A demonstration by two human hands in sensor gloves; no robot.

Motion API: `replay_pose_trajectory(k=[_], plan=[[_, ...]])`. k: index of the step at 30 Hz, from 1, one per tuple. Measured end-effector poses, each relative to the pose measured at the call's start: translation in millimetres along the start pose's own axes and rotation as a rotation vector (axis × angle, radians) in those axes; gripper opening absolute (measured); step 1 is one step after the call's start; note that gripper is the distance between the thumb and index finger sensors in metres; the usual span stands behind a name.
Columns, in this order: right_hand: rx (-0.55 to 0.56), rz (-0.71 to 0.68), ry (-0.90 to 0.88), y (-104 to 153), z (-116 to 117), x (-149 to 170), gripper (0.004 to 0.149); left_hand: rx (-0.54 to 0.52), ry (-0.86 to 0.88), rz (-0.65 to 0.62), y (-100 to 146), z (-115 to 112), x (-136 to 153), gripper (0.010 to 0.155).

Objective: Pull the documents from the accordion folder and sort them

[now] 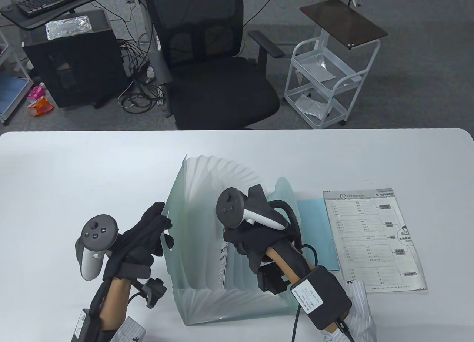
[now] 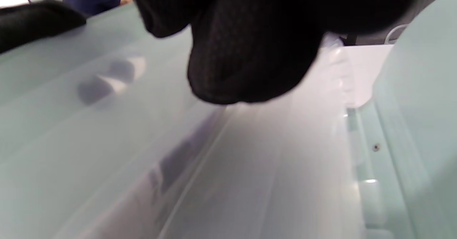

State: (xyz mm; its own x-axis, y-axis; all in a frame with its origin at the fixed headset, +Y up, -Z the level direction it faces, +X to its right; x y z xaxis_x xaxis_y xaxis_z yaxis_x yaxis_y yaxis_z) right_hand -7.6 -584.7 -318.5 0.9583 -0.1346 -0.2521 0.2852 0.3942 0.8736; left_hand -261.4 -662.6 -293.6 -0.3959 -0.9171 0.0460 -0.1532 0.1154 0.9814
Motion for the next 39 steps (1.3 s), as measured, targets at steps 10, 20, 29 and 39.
replay_pose_trajectory(k=[10, 20, 29, 39], plan=[[-0.027, -0.057, -0.038, -14.7, -2.6, -31.5, 0.045, 0.006, -0.001, -0.003, -1.2, -0.8, 0.0, 0.069], [0.031, 0.137, 0.217, -37.2, 2.2, -37.8, 0.046, 0.007, 0.006, -0.002, -1.2, -0.7, 0.2, 0.069], [-0.062, 0.261, 0.247, -62.0, 3.8, -32.3, 0.047, 0.011, 0.002, -0.006, -2.0, -1.8, 0.2, 0.069], [-0.177, 0.207, 0.148, -70.8, 7.2, -31.8, 0.048, 0.013, 0.005, -0.006, -2.3, -2.3, 0.3, 0.069]])
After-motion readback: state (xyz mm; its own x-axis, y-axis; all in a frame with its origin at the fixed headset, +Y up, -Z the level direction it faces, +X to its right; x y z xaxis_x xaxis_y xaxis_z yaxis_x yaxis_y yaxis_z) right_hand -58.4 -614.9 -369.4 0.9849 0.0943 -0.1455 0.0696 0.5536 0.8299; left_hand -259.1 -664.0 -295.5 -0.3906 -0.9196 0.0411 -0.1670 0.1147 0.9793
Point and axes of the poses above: the tracker on the back of each hand, its own x axis roughly to the little-finger side, its own y axis roughly from the fingertips to the wrist, z = x × y, the point moved 1 cm from there along -y, roughly from the wrist to the fingertips, and after that the axes turned 6 degrees about z, right-handed, at the moved point
